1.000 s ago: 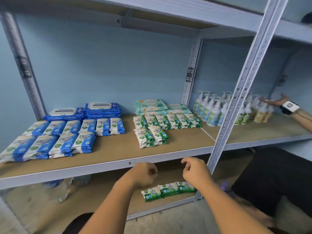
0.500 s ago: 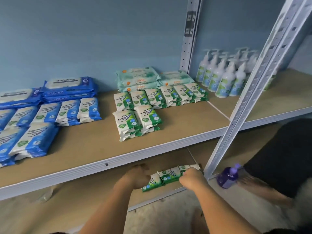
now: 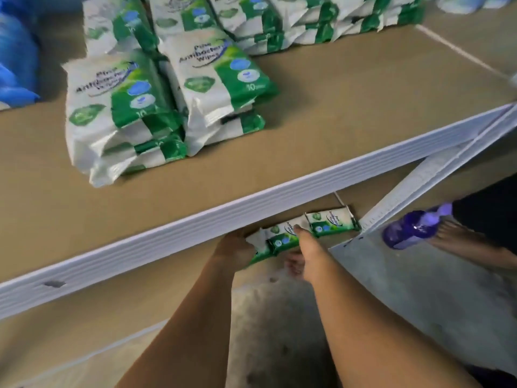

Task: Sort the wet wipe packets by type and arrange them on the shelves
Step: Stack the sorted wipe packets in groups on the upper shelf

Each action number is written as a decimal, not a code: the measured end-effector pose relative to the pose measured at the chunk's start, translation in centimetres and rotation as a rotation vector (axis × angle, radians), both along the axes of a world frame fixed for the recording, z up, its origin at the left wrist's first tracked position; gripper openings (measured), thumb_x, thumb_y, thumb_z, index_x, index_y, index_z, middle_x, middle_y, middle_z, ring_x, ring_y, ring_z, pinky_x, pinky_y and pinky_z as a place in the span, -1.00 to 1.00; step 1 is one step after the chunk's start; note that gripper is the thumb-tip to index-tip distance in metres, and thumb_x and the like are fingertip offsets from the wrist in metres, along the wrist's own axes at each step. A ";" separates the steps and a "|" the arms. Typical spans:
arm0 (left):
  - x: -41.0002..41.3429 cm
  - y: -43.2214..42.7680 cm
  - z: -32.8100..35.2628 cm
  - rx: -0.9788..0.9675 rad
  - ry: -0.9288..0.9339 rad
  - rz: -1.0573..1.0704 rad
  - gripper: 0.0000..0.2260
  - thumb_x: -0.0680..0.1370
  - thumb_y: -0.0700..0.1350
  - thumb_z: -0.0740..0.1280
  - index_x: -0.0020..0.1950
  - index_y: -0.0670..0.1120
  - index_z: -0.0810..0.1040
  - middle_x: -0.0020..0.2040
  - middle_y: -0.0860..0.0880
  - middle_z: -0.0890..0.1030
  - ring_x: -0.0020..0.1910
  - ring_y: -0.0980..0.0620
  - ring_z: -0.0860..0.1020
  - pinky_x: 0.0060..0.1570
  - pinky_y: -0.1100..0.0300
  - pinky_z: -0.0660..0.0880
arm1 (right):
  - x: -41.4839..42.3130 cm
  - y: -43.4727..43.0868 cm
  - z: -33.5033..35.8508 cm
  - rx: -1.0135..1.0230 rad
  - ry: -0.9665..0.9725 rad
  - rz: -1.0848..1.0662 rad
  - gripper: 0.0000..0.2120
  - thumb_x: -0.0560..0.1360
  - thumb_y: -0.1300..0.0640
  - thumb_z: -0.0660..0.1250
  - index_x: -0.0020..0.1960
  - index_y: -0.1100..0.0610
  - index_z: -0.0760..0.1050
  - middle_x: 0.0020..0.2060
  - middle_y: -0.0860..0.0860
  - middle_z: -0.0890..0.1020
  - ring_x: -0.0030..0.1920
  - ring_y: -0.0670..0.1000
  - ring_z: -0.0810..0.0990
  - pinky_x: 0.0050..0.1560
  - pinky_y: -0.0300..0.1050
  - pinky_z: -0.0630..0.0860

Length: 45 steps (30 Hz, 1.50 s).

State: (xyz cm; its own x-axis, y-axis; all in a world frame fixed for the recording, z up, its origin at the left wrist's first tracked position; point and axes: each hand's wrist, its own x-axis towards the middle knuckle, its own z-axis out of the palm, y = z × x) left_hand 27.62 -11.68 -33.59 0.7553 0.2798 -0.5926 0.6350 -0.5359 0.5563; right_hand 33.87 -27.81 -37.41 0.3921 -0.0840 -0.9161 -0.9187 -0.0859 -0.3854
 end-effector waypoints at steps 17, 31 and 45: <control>-1.9 2.3 -4.1 0.070 0.153 0.346 -0.69 0.41 -0.10 0.49 0.08 -0.15 0.53 -0.07 -0.07 0.59 -0.03 -0.10 0.59 -0.16 0.16 0.51 | -0.4 3.0 -2.9 -0.001 -0.026 -0.209 -0.55 0.45 -0.18 0.46 0.08 0.17 0.48 -0.15 0.07 0.46 -0.31 -0.01 0.41 -0.45 -0.21 0.41; -10.1 -2.2 2.1 -0.130 -0.016 0.302 -0.50 0.36 -0.06 0.60 0.10 -0.04 0.35 0.01 -0.07 0.62 -0.08 -0.02 0.64 -0.14 0.14 0.60 | -11.2 -2.1 4.7 -0.207 -0.332 0.003 -0.67 0.48 0.05 0.46 0.09 0.28 0.54 -0.20 0.10 0.61 -0.27 0.04 0.57 -0.33 -0.18 0.46; -17.2 -10.9 18.7 -0.341 -0.490 0.168 -0.48 0.50 -0.03 0.51 0.26 0.10 0.23 -0.14 -0.03 0.67 -0.38 0.06 0.63 -0.47 0.21 0.47 | -14.4 -10.5 22.0 0.025 -0.616 -0.004 -0.53 0.37 0.29 0.49 0.23 0.04 0.51 -0.08 0.16 0.70 -0.13 0.21 0.71 -0.08 0.23 0.67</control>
State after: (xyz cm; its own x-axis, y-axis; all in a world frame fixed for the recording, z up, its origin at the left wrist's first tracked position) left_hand 10.46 -22.61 -14.90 0.9243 0.2742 -0.2654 0.3229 -0.1915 0.9269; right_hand 19.46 -38.27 -15.39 0.8495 -0.0679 -0.5232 -0.5271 -0.0666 -0.8472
